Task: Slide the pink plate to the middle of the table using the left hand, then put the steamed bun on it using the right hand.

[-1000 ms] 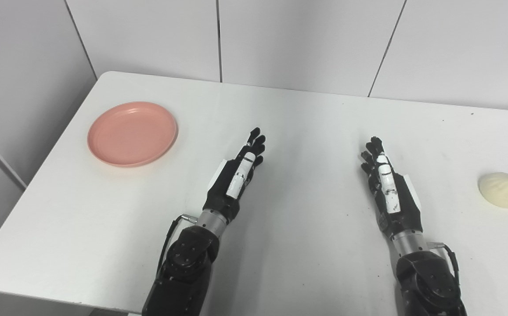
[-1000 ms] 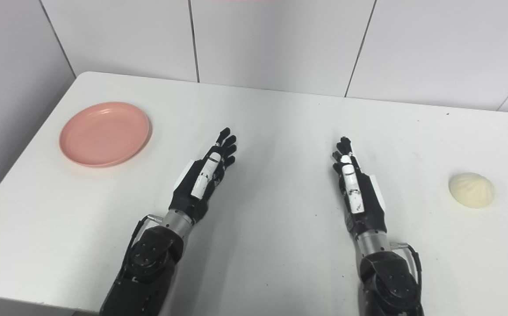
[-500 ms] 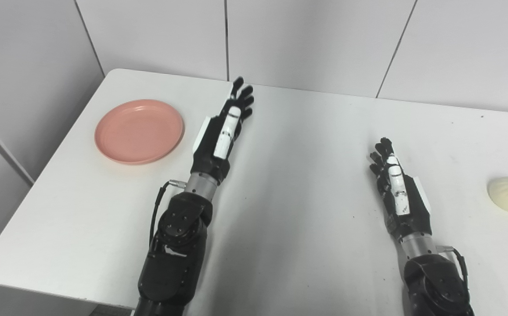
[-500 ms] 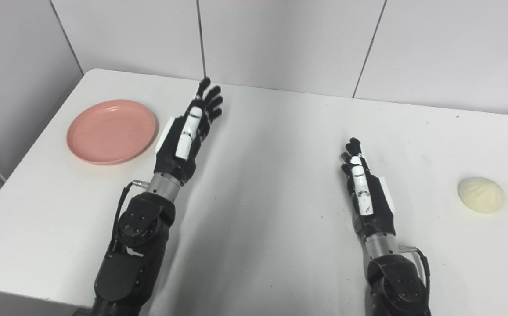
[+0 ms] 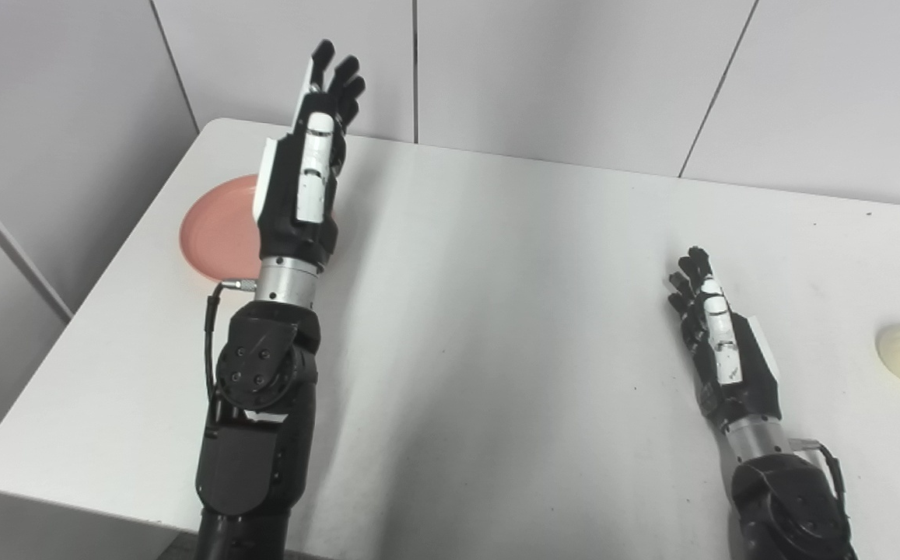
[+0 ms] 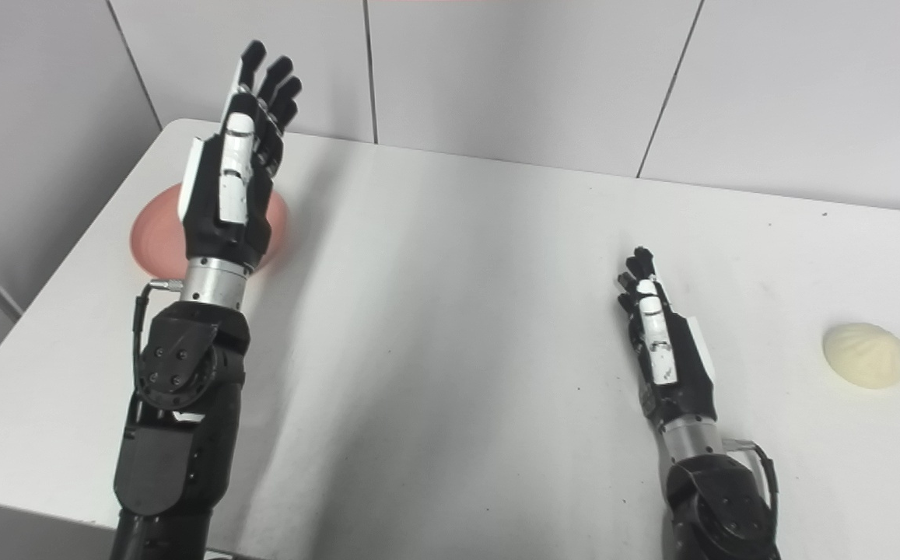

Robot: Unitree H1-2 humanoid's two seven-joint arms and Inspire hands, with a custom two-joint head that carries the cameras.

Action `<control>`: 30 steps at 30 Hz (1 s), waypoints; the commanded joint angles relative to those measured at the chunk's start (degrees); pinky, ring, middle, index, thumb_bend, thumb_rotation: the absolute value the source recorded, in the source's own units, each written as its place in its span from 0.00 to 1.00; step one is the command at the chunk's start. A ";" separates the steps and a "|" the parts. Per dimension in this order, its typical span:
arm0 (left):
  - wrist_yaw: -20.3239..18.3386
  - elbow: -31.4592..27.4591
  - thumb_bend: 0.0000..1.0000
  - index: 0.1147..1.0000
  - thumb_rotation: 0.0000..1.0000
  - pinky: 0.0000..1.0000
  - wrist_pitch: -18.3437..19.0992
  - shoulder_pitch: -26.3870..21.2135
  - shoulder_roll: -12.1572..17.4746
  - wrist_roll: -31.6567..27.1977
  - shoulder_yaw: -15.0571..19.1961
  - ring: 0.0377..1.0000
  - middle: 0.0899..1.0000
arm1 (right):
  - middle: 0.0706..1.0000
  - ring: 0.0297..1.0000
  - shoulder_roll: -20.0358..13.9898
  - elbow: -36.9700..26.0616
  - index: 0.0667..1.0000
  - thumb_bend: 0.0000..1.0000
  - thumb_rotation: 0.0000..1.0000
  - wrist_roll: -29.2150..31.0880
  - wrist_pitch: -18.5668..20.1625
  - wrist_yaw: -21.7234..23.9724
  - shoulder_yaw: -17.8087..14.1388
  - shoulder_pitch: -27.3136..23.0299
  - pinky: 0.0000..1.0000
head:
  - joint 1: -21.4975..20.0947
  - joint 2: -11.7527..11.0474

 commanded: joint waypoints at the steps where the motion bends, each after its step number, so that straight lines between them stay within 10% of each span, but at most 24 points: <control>1: 1.51 -2.24 0.46 0.97 1.00 0.98 -1.03 -2.39 1.39 -0.71 1.64 0.95 0.95 | 1.00 1.00 -0.93 1.80 1.00 0.21 1.00 0.42 -0.98 0.59 -0.73 2.99 1.00 | 0.07 -0.07; 30: 5.08 10.95 0.48 1.00 1.00 1.00 -8.94 -3.85 14.68 -11.08 18.86 1.00 1.00 | 1.00 1.00 -1.10 -0.07 1.00 0.15 1.00 0.92 0.35 0.22 -0.45 3.21 1.00 | 2.66 -0.44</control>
